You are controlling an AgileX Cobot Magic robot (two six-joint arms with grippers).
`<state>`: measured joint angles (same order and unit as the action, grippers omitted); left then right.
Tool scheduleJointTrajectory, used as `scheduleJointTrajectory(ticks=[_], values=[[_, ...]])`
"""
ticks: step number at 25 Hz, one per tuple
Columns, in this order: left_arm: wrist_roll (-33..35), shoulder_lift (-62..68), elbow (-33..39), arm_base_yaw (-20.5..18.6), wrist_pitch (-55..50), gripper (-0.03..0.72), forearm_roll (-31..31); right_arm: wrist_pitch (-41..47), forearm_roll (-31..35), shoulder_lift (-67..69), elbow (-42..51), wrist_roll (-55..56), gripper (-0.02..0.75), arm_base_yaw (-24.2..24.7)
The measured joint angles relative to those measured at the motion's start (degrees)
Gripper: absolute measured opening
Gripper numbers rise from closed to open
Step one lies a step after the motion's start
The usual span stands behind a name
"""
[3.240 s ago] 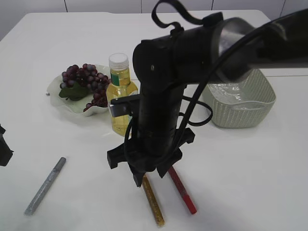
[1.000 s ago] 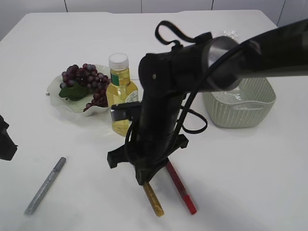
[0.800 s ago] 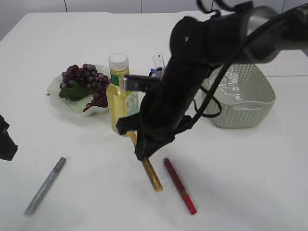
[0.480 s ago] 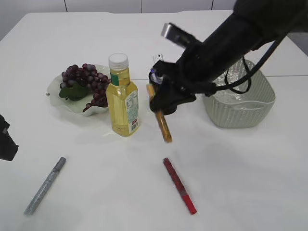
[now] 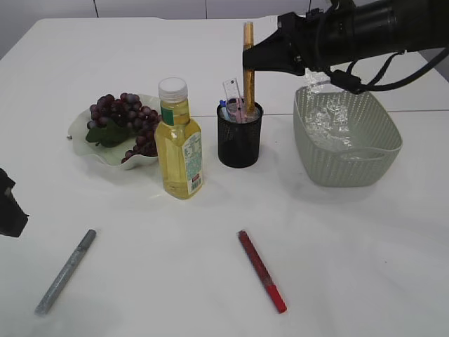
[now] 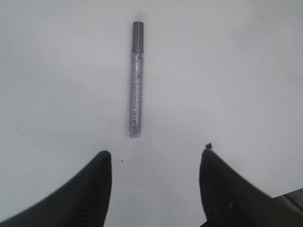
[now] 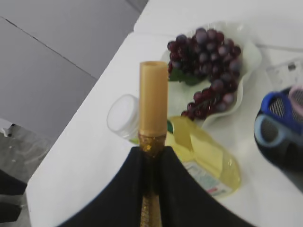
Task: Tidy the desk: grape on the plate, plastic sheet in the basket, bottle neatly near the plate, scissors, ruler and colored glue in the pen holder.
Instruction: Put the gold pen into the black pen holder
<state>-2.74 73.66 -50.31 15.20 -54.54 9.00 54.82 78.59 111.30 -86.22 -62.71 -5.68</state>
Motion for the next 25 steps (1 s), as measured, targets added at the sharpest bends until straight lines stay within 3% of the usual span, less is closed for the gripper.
scheduleJointTrajectory(ticks=[8,13,25], values=[[0.0,0.0,0.0,0.0,0.0,0.433,0.8,-10.9,11.9,1.3,0.1,-25.3,0.050,0.0],[0.0,0.0,0.0,0.0,0.0,0.433,0.9,-12.4,21.5,4.4,0.1,-38.8,0.050,0.0],[0.0,0.0,0.0,0.0,0.0,0.433,1.0,-13.0,23.2,12.0,-3.4,-47.2,0.050,0.0]])
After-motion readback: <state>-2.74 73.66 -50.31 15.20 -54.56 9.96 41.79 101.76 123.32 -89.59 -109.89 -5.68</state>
